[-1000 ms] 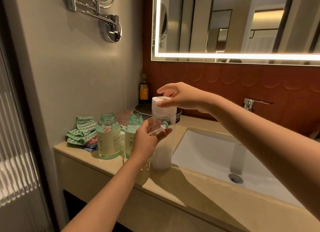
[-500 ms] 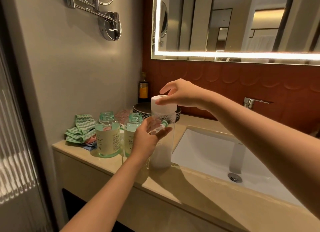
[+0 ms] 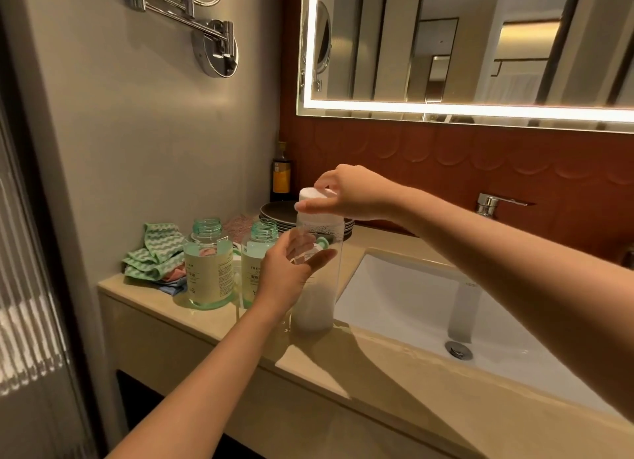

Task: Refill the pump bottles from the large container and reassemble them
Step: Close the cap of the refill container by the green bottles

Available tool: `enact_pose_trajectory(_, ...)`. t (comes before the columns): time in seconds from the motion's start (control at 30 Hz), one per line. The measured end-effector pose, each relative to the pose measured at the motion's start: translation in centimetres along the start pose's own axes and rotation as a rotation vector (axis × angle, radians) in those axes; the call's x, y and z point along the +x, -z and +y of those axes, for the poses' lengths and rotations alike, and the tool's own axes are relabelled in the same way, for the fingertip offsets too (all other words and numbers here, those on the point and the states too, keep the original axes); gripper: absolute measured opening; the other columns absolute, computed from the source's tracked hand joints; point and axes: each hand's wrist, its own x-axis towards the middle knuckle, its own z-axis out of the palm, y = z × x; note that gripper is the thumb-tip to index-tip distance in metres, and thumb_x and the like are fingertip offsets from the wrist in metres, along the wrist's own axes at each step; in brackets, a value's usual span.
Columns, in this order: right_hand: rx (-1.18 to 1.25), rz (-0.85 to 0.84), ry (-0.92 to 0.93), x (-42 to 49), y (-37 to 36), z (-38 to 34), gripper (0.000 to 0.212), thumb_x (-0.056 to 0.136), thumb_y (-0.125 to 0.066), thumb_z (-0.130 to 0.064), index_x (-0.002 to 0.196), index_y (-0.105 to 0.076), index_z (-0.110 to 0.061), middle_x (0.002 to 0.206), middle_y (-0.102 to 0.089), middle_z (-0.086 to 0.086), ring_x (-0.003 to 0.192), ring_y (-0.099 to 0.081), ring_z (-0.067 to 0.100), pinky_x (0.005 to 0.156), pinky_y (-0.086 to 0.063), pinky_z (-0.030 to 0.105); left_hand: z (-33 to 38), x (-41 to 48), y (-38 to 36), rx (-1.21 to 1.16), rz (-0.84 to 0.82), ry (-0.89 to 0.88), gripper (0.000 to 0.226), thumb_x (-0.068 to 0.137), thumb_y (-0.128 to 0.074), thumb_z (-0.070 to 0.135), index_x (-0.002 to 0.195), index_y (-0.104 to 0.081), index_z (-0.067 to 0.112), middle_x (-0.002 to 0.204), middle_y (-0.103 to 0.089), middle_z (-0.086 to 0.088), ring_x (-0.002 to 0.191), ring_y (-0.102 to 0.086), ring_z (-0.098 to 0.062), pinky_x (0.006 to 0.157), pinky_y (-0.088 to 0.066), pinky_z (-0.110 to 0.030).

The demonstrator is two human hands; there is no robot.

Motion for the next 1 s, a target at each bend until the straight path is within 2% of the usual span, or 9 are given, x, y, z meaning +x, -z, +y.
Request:
enact_pose_trajectory(0.13,-0.193,0.027,-0.059,0.6,-0.5,-0.8,0.074,0.083,-0.031,-0.071,0.106,-0.059,-0.007,0.089,-0.059,0.007,0.080,-0.055,0.019,0.064,-0.043,0.028,-0.1,0.1,0.0,-0.030,0.002,0.026,0.070,0.067,-0.076,0.029,0.129,-0.048,0.012,0.119,-0.061,0.000,0.112,-0.055,-0.012,0.079,-0.042,-0.010)
enact_pose_trajectory(0.2,-0.099,-0.121,-0.070,0.6,0.2,-0.8,0.074,0.087,-0.026,-0.067,0.123,-0.053,-0.008,0.115,-0.058,0.011,0.101,-0.055,0.024,0.081,-0.045,0.033,-0.1,0.1,0.0,-0.044,-0.008,0.029,0.076,0.063,-0.075,0.034,0.129,-0.048,0.011,0.119,-0.061,0.000,0.113,-0.055,-0.013,0.083,-0.044,-0.015)
enact_pose_trajectory(0.27,0.094,-0.239,-0.048,0.3,1.1,-0.6,0.066,0.090,-0.034,-0.059,0.143,-0.033,-0.020,0.145,-0.036,0.008,0.129,-0.039,0.027,0.101,-0.037,0.038,-0.1,0.1,0.0,-0.023,-0.015,0.013,0.080,0.060,-0.073,0.039,0.130,-0.047,0.011,0.120,-0.060,0.000,0.113,-0.054,-0.014,0.082,-0.043,-0.014)
enact_pose_trajectory(0.33,0.227,-0.265,0.008,-0.1,1.3,0.0,0.059,0.092,-0.047,-0.045,0.145,-0.026,-0.029,0.150,-0.030,0.001,0.135,-0.032,0.023,0.101,-0.034,0.033,-0.1,0.0,0.0,-0.002,-0.005,-0.001,0.077,0.062,-0.073,0.040,0.129,-0.048,0.011,0.120,-0.060,0.000,0.112,-0.055,-0.013,0.081,-0.042,-0.013)
enact_pose_trajectory(0.43,0.208,-0.195,0.067,-0.1,0.9,0.7,0.051,0.093,-0.053,-0.033,0.141,-0.037,-0.027,0.144,-0.040,0.000,0.129,-0.039,0.020,0.091,-0.036,0.026,-0.2,0.2,0.0,0.008,0.009,0.007,0.072,0.065,-0.075,0.035,0.128,-0.049,0.011,0.120,-0.061,0.000,0.111,-0.056,-0.012,0.083,-0.043,-0.016)
enact_pose_trajectory(0.7,-0.007,0.033,0.059,0.7,-0.1,0.5,0.062,0.080,-0.057,-0.058,0.122,-0.055,-0.013,0.119,-0.060,0.006,0.094,-0.054,0.017,0.071,-0.048,0.025,-0.3,0.1,-0.1,-0.021,0.014,0.020,0.076,0.061,-0.077,0.035,0.128,-0.050,0.011,0.120,-0.061,-0.002,0.113,-0.056,-0.014,0.095,-0.045,-0.028)
enact_pose_trajectory(0.8,-0.113,0.098,0.004,1.4,-0.7,0.3,0.067,0.078,-0.053,-0.067,0.109,-0.061,-0.009,0.104,-0.065,0.008,0.086,-0.059,0.020,0.063,-0.048,0.026,-0.3,0.2,-0.2,-0.035,0.026,0.033,0.076,0.063,-0.077,0.033,0.129,-0.049,0.011,0.121,-0.061,-0.001,0.114,-0.055,-0.014,0.091,-0.043,-0.024)
enact_pose_trajectory(0.93,-0.313,0.215,-0.034,1.6,-1.2,0.1,0.070,0.078,-0.041,-0.075,0.090,-0.063,-0.010,0.090,-0.063,0.004,0.071,-0.054,0.016,0.049,-0.036,0.023,-0.3,0.0,-0.3,-0.044,0.042,0.041,0.072,0.068,-0.078,0.027,0.131,-0.046,0.010,0.122,-0.060,0.000,0.114,-0.054,-0.012,0.089,-0.041,-0.021)
enact_pose_trajectory(1.0,-0.301,0.219,-0.055,1.3,-1.4,-0.1,0.069,0.079,-0.037,-0.075,0.098,-0.059,-0.013,0.094,-0.055,0.003,0.075,-0.051,0.016,0.051,-0.036,0.023,-0.1,0.0,-0.3,-0.043,0.034,0.046,0.073,0.070,-0.077,0.027,0.133,-0.045,0.010,0.123,-0.058,0.000,0.114,-0.052,-0.011,0.091,-0.039,-0.022)
